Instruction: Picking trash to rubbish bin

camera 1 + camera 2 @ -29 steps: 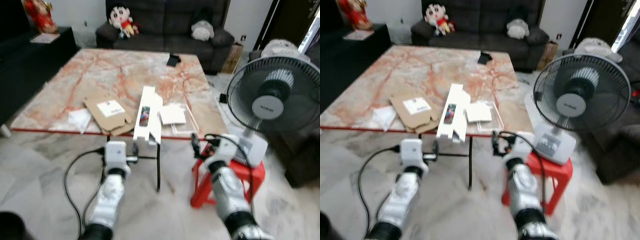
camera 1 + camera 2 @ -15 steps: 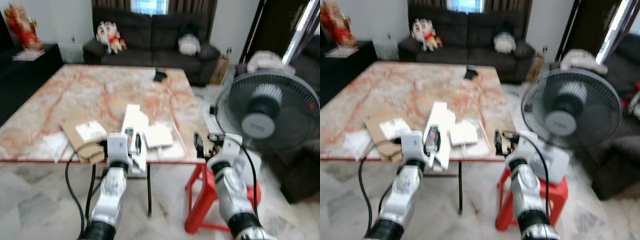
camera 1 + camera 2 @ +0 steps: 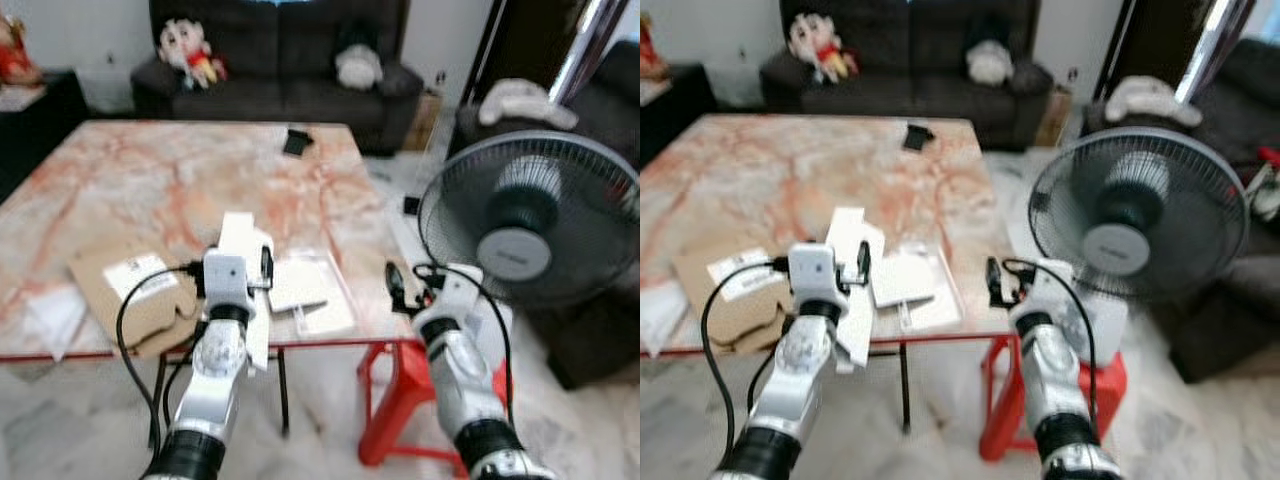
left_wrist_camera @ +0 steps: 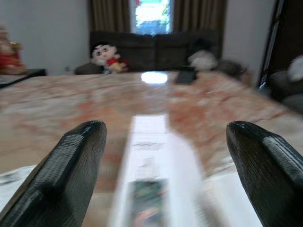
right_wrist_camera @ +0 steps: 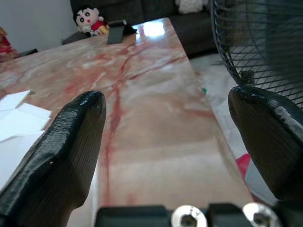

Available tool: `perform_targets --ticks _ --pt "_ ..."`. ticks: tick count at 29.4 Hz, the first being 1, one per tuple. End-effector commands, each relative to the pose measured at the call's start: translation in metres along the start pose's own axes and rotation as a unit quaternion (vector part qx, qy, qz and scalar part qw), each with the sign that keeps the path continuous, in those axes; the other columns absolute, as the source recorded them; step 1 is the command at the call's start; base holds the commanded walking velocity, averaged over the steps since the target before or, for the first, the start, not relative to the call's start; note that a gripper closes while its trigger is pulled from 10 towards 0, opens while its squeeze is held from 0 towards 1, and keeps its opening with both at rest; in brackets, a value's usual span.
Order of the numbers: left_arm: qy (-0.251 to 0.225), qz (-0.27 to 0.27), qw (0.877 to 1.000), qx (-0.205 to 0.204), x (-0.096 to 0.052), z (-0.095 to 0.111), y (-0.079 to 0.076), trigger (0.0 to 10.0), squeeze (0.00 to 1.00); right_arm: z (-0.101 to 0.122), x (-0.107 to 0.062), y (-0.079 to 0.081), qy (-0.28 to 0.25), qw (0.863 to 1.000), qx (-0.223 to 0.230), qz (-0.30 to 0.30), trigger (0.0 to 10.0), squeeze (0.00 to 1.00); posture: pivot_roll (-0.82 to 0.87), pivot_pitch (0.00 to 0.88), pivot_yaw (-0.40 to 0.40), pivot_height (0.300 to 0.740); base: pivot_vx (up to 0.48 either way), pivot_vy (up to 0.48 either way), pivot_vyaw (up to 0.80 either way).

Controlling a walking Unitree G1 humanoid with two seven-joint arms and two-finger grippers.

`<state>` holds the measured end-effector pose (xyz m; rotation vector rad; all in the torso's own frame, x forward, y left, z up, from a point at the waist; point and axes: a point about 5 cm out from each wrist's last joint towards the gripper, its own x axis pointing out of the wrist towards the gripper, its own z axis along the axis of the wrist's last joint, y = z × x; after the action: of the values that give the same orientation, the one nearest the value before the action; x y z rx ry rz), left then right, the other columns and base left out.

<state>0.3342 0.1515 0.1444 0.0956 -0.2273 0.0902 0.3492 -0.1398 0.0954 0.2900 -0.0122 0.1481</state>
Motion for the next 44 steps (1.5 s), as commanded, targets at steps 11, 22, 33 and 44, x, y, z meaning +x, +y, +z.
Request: perform_targets --ticks 11,22,33,44 --pt "0.059 0.021 0.996 0.067 -0.001 -0.005 0.037 10.0 0.00 0.001 -0.001 -0.001 -0.001 1.000 0.000 -0.002 10.0 0.00 -0.03 0.050 -0.067 0.740 0.000 0.000 0.00" --pt "0.138 0.009 0.985 0.103 0.000 -0.020 0.043 10.0 0.00 -0.001 -0.001 0.002 0.003 1.000 0.000 0.007 10.0 0.00 -0.03 0.021 -0.064 0.740 0.000 0.000 0.00" --pt "0.175 0.018 0.977 0.125 0.001 -0.020 0.055 10.0 0.00 -0.002 -0.001 0.004 0.006 1.000 0.000 0.012 10.0 0.00 -0.02 0.007 -0.065 0.740 0.000 0.000 0.00" --pt "0.210 -0.039 0.977 0.017 0.004 -0.027 0.034 10.0 0.00 -0.001 0.000 0.006 0.004 1.000 0.003 0.011 10.0 0.00 -0.03 0.045 -0.062 0.740 0.000 0.000 0.00"
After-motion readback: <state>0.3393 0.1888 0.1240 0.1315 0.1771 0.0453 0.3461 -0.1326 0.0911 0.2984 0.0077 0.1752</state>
